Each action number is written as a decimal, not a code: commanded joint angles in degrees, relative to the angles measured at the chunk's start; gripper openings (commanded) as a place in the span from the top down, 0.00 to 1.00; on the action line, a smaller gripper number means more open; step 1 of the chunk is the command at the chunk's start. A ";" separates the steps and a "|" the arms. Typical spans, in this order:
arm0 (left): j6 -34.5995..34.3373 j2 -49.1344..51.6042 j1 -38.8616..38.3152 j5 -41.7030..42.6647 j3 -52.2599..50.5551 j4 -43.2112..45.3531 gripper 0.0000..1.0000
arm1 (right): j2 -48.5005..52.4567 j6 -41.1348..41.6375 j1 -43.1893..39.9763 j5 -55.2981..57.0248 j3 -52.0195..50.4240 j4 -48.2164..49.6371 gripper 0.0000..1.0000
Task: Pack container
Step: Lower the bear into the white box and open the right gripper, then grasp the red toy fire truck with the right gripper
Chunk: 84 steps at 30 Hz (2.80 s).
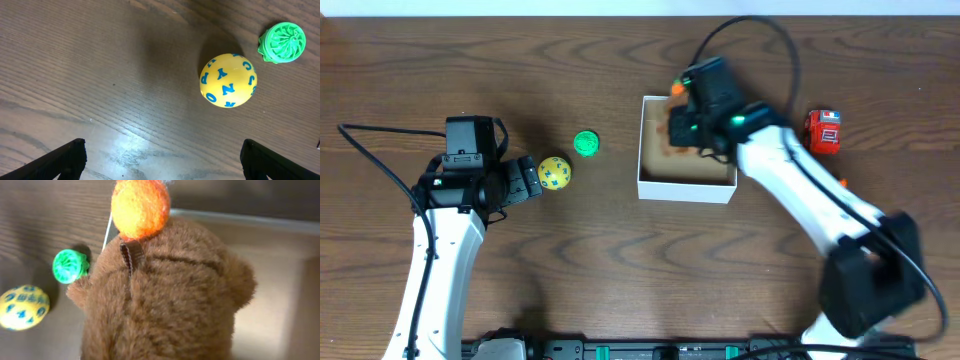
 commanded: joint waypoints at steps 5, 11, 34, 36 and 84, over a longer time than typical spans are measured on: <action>-0.74 0.39 0.28 -0.61 0.52 -1.33 0.02 | 8.48 3.98 2.78 1.01 0.24 8.22 0.54; -0.74 0.39 0.28 -0.61 0.31 -2.16 0.02 | 7.91 2.89 2.10 1.62 0.26 13.25 0.35; -0.74 0.39 0.28 -0.61 0.31 -2.54 0.02 | -9.07 -5.38 -24.02 1.81 0.26 -10.47 0.16; -0.74 0.39 0.28 -0.61 0.31 -2.51 0.02 | -8.41 -5.40 -29.35 1.79 0.24 -11.98 0.15; -0.79 0.39 0.28 -0.17 0.31 -3.63 0.02 | 4.39 -15.04 -37.09 -0.17 0.79 -3.54 0.41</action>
